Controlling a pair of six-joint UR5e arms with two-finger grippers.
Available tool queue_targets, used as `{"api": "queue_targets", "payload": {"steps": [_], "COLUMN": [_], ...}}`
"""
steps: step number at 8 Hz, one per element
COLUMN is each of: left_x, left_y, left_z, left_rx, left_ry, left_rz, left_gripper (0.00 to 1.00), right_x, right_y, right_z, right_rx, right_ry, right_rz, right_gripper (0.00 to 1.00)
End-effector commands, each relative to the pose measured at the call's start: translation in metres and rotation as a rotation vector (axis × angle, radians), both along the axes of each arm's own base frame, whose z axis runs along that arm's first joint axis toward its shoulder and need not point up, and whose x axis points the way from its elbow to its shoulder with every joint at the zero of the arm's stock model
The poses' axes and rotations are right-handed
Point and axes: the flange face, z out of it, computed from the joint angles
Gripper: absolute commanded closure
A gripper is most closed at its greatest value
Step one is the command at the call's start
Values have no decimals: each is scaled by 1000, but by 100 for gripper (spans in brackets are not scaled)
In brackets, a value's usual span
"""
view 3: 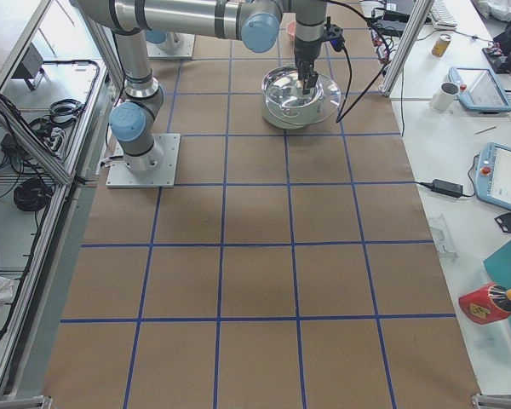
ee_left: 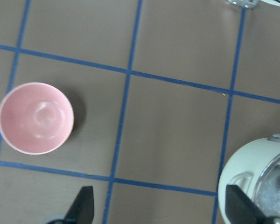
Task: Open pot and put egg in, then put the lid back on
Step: 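Carry the glass lid back over the pot with the right gripper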
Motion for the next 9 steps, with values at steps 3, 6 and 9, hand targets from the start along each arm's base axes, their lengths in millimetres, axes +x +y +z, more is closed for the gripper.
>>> {"api": "queue_targets", "payload": {"steps": [3, 6, 9], "left_x": [124, 135, 125], "left_y": [18, 33, 44], "left_z": [28, -10, 5], "left_rx": [35, 175, 146], "left_ry": [-50, -206, -176], "left_rz": [-13, -19, -23], "left_gripper": [0, 0, 0], "right_x": [184, 230, 232], "right_y": [16, 5, -6], "right_z": [-22, -70, -94], "right_rx": [-32, 5, 34], "right_ry": [2, -6, 9], "right_rz": [-67, -32, -13], "right_gripper": [100, 100, 100]}}
